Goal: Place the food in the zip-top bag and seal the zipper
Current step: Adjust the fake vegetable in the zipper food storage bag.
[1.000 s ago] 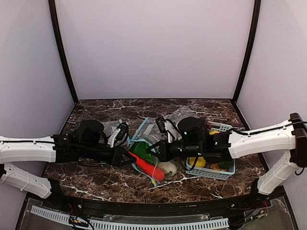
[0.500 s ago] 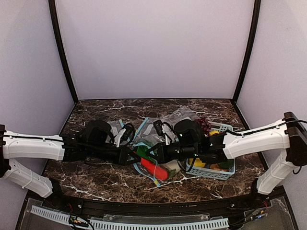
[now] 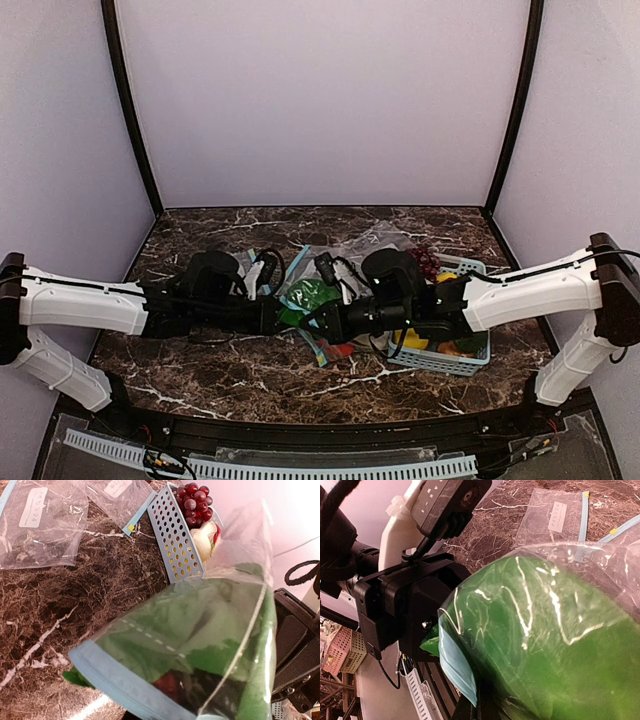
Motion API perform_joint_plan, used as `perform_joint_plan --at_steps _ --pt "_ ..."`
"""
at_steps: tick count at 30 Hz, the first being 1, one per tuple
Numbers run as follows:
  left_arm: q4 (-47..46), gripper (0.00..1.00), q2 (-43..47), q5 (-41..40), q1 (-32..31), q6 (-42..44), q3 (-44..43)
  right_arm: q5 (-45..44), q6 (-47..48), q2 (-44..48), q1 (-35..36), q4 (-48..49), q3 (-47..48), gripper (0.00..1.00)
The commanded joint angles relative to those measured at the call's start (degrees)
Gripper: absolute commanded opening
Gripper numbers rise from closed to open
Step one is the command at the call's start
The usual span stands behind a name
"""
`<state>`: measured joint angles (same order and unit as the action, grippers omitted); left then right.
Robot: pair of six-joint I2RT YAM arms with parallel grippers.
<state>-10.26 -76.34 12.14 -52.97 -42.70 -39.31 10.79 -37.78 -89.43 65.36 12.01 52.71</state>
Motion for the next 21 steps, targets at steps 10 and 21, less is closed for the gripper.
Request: perform_joint_plan --at_steps 10,21 --pt "-10.25 0.31 5.95 -3.08 0.12 1.98 5.33 -0.04 -3.72 4.66 -0.2 3.48 -2.42 0.0" --pt "-6.05 0.54 12.84 2.09 -0.09 1.17 11.03 -0.75 -9.54 5.64 -2.58 5.27 -5.77 0.0"
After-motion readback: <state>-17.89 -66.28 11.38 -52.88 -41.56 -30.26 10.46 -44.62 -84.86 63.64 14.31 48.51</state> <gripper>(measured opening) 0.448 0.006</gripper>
